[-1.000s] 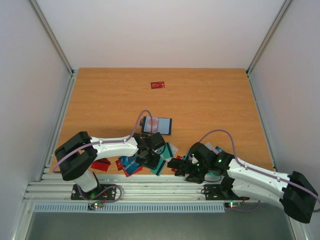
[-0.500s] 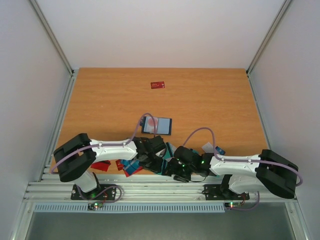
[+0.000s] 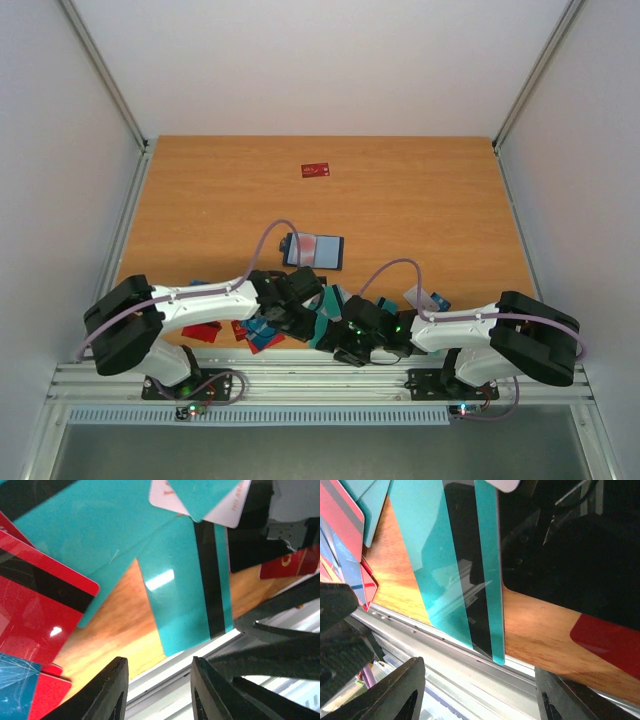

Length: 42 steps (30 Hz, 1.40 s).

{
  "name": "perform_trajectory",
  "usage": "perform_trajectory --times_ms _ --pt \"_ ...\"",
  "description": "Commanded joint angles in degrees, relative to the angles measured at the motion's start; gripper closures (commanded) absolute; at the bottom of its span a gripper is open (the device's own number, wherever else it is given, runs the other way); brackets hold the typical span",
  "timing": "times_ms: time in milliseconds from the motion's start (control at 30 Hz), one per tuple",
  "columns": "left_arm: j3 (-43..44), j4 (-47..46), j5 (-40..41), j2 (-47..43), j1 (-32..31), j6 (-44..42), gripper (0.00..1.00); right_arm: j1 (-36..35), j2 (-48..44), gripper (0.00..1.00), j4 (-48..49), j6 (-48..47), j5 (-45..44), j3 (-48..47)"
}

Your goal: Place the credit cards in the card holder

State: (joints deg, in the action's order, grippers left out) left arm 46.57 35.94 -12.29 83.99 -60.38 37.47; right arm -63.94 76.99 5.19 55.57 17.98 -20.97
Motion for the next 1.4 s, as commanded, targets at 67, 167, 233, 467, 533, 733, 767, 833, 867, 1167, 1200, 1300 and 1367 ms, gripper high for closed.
perform_trajectory --times_ms 67,167,233,467,533,733,767,833,867,1167,1200,1300,1367 --pt "2.88 0.06 2.17 3.45 1.27 -3.03 0.61 -0.04 -0.23 0.40 2.47 0.83 -5.88 0.70" --pt "4.91 -0.22 2.27 5.24 1.38 -3.99 0.61 -0.04 -0.25 0.41 2.82 1.08 -5.98 1.22" --pt "6.44 -0.27 2.19 6.53 1.40 -4.60 0.60 -0.04 -0.03 0.43 3.11 1.04 -5.94 1.41" --pt "12.01 2.27 3.12 12.19 1.58 -7.99 0.61 -0.04 0.79 0.45 4.39 0.80 -5.80 1.73" --pt "13.19 2.94 3.14 13.84 1.58 -8.94 0.62 0.04 0.79 0.46 5.63 1.46 -5.89 2.41" --pt "12.92 2.67 2.32 16.40 1.57 -10.15 0.68 0.46 2.43 0.49 8.37 1.81 -5.18 2.87" --pt "12.23 2.25 1.84 16.54 1.58 -10.10 0.69 0.56 2.80 0.49 8.86 1.90 -5.01 2.93" --pt "10.85 1.23 0.36 16.36 1.52 -9.73 0.70 0.81 3.35 0.50 9.86 1.94 -4.73 3.16" --pt "10.18 0.85 -0.24 16.12 1.43 -9.51 0.71 0.95 3.48 0.51 10.37 1.99 -4.64 3.36" --pt "5.50 -2.68 -3.28 14.89 0.19 -7.84 0.72 2.10 4.60 0.61 11.37 1.16 -3.90 2.60" --pt "5.40 -2.74 -3.26 14.89 0.10 -7.76 0.72 2.15 4.53 0.63 11.16 0.92 -3.83 2.40" --pt "5.29 -2.91 -3.26 14.89 0.09 -7.77 0.73 2.20 4.11 0.67 10.11 0.40 -3.73 1.89" --pt "5.51 -2.97 -3.26 15.00 0.09 -7.68 0.73 2.24 3.44 0.70 8.99 0.05 -3.74 1.60"
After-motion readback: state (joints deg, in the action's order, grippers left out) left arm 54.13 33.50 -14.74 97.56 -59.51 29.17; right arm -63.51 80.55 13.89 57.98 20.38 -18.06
